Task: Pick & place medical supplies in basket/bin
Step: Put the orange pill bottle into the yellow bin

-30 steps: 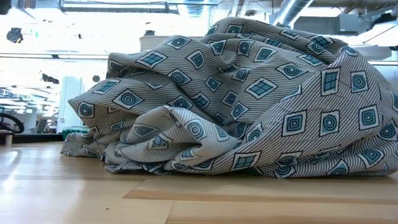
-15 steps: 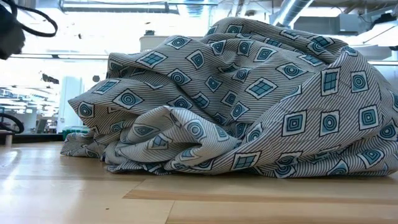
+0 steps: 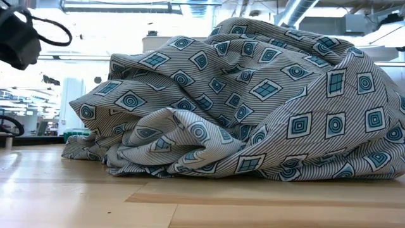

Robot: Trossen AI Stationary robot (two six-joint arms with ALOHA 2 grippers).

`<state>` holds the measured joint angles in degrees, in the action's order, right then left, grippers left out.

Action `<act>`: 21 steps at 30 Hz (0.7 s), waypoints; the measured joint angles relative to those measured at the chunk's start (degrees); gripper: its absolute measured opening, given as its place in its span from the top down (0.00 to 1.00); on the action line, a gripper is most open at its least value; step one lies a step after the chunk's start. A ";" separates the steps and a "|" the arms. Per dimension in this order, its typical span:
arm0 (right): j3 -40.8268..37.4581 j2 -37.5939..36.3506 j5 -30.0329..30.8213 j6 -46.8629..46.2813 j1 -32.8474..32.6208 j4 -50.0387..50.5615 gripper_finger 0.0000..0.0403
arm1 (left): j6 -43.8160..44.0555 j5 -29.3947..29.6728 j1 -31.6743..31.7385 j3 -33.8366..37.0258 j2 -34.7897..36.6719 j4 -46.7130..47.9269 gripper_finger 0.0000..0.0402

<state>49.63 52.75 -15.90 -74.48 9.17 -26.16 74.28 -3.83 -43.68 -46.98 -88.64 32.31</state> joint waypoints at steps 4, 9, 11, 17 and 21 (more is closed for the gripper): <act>0.00 0.00 -0.45 0.05 0.00 0.00 0.39 | -0.93 -0.66 -0.54 -0.04 -0.42 -0.17 0.06; 0.00 0.00 -0.61 0.26 0.35 0.00 0.39 | -1.19 -0.60 -0.54 -0.05 -1.74 -0.03 0.06; 0.00 -0.02 -0.61 0.35 0.35 -0.04 0.39 | -1.18 -0.70 -0.54 -0.04 -2.65 -0.60 0.06; 0.00 0.00 -0.69 0.07 0.35 -0.06 0.39 | -0.53 -1.16 -0.54 -0.17 -4.23 -1.33 0.13; 0.00 0.00 -0.76 -0.09 0.37 -0.07 0.39 | -0.53 -1.16 -0.54 -0.17 -4.37 -1.07 0.17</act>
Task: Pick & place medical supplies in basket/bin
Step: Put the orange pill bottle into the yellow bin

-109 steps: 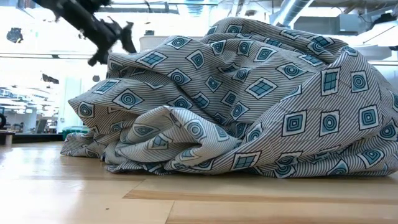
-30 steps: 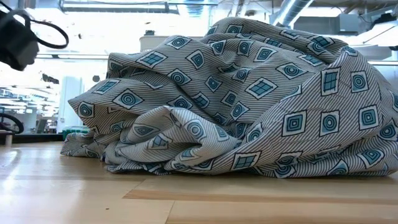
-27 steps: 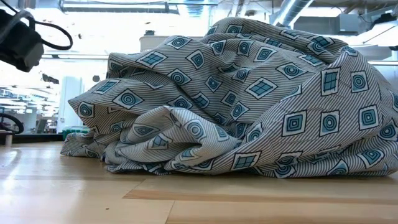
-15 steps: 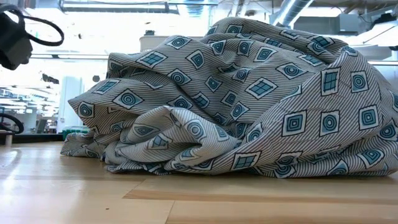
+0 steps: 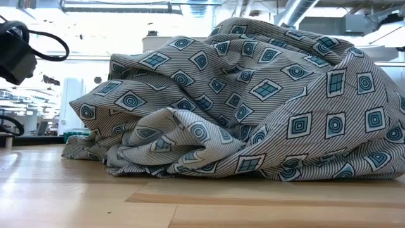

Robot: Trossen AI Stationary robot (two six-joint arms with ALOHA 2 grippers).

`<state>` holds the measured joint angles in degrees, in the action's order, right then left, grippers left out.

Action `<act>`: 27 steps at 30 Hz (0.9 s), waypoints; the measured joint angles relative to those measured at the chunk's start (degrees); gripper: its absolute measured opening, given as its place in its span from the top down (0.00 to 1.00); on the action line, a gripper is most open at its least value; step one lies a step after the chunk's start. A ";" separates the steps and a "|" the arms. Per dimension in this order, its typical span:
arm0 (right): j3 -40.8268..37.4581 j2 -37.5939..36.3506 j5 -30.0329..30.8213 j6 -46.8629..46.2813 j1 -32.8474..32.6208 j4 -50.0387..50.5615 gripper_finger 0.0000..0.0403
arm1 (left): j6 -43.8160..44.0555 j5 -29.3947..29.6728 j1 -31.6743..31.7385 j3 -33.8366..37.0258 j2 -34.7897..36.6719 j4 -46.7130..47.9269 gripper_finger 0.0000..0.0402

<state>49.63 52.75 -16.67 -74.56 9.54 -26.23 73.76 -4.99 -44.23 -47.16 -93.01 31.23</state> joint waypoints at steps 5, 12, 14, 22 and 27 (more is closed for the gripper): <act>0.00 0.00 -0.17 0.00 0.00 -0.01 0.39 | 0.00 0.00 0.00 0.02 -0.07 0.28 0.22; 0.00 0.00 -1.11 0.02 0.00 -0.01 0.39 | 0.00 -0.02 0.02 0.07 -0.02 0.78 0.29; 0.00 0.00 -1.11 0.02 0.00 -0.01 0.39 | -0.01 -0.21 0.04 0.09 -0.02 0.88 0.31; 0.00 0.00 -1.15 0.14 0.00 -0.01 0.39 | 0.24 -0.47 0.36 0.15 -0.02 1.27 0.40; 0.00 0.00 -1.30 0.17 0.00 -0.01 0.39 | 0.28 -0.97 1.00 0.20 -0.04 1.24 0.45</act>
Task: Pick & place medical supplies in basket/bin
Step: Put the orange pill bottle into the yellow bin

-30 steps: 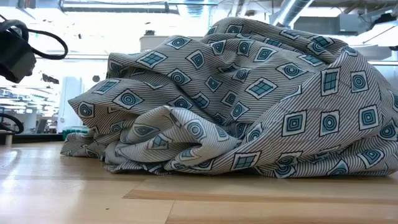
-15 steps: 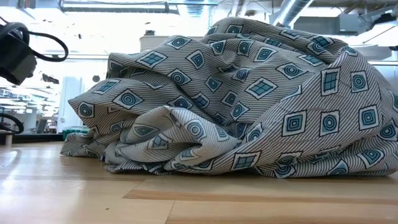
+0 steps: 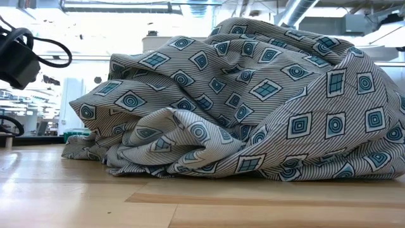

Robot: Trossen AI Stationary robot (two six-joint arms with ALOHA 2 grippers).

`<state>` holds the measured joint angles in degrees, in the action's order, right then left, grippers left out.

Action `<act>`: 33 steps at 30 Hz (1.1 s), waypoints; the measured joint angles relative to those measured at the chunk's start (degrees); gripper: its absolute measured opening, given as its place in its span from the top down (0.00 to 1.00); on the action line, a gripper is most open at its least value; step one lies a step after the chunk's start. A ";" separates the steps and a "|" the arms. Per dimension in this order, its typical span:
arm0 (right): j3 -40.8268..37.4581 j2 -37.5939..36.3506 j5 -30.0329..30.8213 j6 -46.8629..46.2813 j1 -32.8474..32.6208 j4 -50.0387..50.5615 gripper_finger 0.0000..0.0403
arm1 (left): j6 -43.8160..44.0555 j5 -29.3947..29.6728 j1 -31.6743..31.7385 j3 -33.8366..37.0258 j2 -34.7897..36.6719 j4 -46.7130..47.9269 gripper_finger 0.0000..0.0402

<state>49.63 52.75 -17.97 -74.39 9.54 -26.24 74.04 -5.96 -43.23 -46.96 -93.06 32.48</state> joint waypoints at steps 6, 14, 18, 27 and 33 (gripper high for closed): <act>0.00 0.00 0.00 0.06 -0.01 0.00 0.39 | -0.02 -0.10 0.20 0.00 -0.04 -0.32 0.49; 0.00 0.00 -0.01 0.46 -0.02 0.00 0.39 | -0.04 0.27 0.67 -0.02 1.50 0.45 0.36; 0.00 0.00 -0.01 0.46 -0.02 0.02 0.39 | 0.60 -0.05 1.98 -0.02 1.88 1.22 0.25; 0.00 0.00 -0.05 0.67 -0.59 -0.07 0.39 | 10.49 -5.91 0.62 -0.04 1.90 0.38 0.12; 0.00 0.00 -1.35 1.05 -0.37 -0.11 0.39 | 13.48 -3.48 -0.06 -0.04 1.90 0.56 0.12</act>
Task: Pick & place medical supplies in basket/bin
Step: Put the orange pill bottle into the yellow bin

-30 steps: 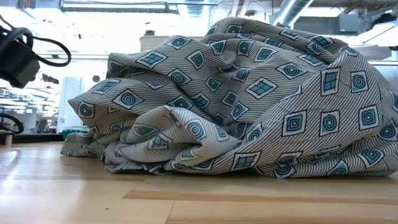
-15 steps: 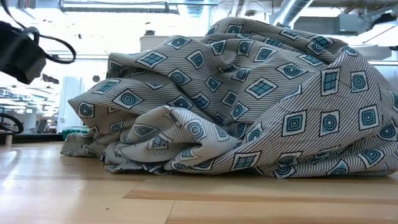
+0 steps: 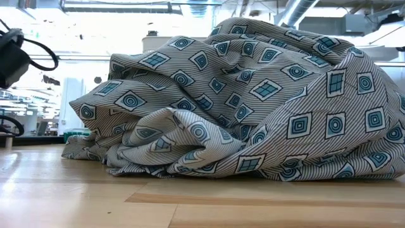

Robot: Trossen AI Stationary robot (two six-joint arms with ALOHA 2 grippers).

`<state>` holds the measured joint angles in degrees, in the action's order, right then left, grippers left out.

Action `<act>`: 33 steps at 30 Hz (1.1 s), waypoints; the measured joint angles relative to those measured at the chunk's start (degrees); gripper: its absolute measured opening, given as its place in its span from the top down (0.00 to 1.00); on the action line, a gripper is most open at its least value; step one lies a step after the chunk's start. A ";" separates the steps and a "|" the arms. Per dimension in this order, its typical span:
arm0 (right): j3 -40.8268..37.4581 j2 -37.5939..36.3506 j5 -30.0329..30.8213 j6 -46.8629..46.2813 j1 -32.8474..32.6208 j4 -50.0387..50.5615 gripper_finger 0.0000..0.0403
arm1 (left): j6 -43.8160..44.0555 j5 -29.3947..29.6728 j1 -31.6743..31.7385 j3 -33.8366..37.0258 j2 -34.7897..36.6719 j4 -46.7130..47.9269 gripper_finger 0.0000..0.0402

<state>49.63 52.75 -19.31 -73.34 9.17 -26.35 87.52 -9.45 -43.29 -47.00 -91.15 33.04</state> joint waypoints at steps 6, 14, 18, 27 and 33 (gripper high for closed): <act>0.00 0.00 -0.44 -0.02 0.33 0.00 0.39 | -0.02 0.42 0.31 -0.02 -0.92 -0.39 0.19; -0.01 -0.01 -0.65 -0.13 0.17 -0.26 0.39 | 0.00 0.28 0.31 -0.09 -2.23 -0.98 0.28; -0.01 -0.02 -0.65 -0.15 0.20 -0.35 0.39 | 0.00 0.53 0.31 -0.09 -2.25 -0.80 0.31; -0.02 -0.02 -0.63 -0.16 0.24 -0.35 0.39 | 0.00 0.67 0.31 -0.07 -2.32 -0.64 0.43; -0.02 0.00 -0.61 -0.17 0.24 -0.35 0.39 | 0.00 0.94 0.31 -0.02 -2.32 -0.52 0.51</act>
<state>49.60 52.75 -19.92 -73.52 9.41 -26.70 87.53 -8.51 -42.98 -47.03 -93.48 32.51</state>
